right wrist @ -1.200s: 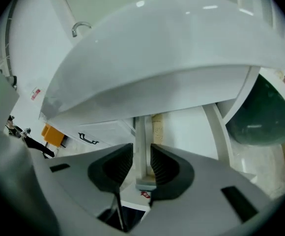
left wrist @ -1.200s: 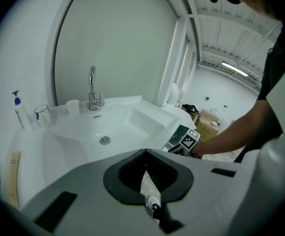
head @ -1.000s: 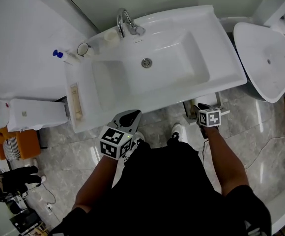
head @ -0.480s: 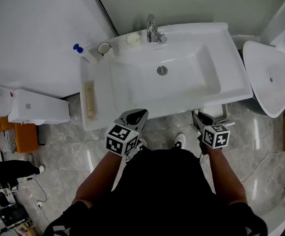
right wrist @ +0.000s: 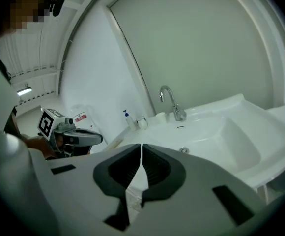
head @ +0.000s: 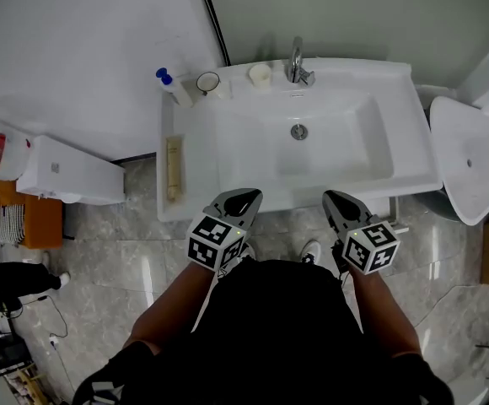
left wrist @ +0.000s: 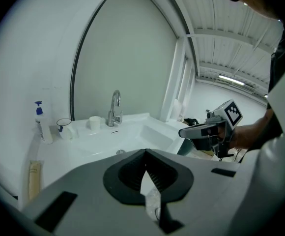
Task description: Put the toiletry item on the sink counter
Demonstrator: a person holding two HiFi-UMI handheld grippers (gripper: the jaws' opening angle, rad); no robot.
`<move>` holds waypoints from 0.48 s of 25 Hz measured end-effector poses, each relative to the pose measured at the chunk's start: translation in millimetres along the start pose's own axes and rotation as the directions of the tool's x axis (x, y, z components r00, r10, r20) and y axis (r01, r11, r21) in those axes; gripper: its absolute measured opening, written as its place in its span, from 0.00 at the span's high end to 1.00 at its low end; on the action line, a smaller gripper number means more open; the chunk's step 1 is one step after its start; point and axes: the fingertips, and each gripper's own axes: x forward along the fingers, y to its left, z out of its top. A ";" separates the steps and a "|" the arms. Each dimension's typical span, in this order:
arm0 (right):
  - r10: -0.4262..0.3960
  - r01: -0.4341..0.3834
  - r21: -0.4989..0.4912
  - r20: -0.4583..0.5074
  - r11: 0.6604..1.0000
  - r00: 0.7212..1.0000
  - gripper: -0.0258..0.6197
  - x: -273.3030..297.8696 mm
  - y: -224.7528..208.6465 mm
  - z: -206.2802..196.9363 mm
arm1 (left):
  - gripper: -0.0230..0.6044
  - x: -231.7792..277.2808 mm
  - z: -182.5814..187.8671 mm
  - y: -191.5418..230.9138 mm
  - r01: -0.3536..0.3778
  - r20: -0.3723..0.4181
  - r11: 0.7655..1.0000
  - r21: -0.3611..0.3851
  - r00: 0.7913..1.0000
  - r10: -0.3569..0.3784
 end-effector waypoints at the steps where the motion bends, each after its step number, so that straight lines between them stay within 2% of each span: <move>1: 0.005 -0.004 -0.022 0.008 1.000 1.000 0.94 3.2 6.8 5.4 | 0.96 -3.4 2.5 2.7 -0.005 0.011 1.000 0.000 1.000 0.005; 5: 0.005 -0.004 -0.085 0.012 0.996 1.000 0.94 17.6 23.7 12.8 | 0.96 -15.3 7.1 13.6 -0.019 0.034 1.000 -0.004 0.999 0.019; 12: 0.005 -0.006 -0.104 -0.011 0.995 1.000 0.94 33.1 39.3 11.7 | 0.96 -33.2 3.6 28.3 -0.027 0.046 1.000 -0.011 0.999 0.028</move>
